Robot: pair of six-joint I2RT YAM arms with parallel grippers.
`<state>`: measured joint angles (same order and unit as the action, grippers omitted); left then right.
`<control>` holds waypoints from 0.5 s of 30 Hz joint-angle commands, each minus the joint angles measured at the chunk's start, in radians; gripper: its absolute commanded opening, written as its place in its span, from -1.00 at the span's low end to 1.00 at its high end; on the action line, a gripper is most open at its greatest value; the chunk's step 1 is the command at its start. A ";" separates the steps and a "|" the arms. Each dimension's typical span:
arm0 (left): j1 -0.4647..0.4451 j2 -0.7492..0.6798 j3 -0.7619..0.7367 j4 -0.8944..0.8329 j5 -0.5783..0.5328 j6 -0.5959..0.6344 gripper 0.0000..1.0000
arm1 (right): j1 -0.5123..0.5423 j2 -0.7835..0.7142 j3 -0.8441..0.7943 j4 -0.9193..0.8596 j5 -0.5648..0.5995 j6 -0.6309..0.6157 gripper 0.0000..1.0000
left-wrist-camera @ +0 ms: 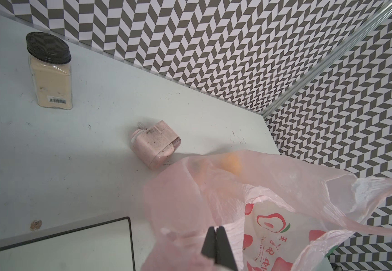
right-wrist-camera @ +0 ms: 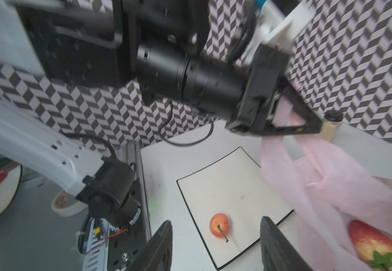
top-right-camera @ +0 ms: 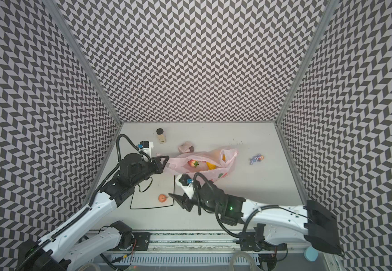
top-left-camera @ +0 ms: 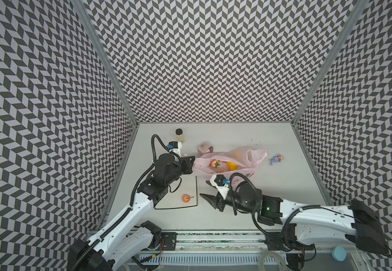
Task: Take the fake fruits out of the plastic bag
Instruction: 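Reach the right gripper back into the bag mouth toward the fruits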
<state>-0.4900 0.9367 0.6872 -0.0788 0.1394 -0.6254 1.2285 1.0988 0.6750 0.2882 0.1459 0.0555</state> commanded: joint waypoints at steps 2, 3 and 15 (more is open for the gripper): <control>0.003 -0.038 -0.026 0.063 0.074 0.010 -1.00 | -0.068 -0.047 0.078 -0.206 0.169 0.082 0.06; 0.003 -0.044 -0.030 0.065 0.086 0.014 -1.00 | -0.089 -0.037 0.103 -0.235 0.177 0.104 0.03; -0.001 -0.098 -0.063 0.046 0.150 0.027 -1.00 | -0.273 0.243 0.294 -0.417 0.025 0.229 -0.37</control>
<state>-0.4900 0.8566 0.6331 -0.0479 0.2653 -0.6102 0.9646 1.3071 0.9386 -0.0772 0.2024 0.2539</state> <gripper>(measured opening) 0.047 0.324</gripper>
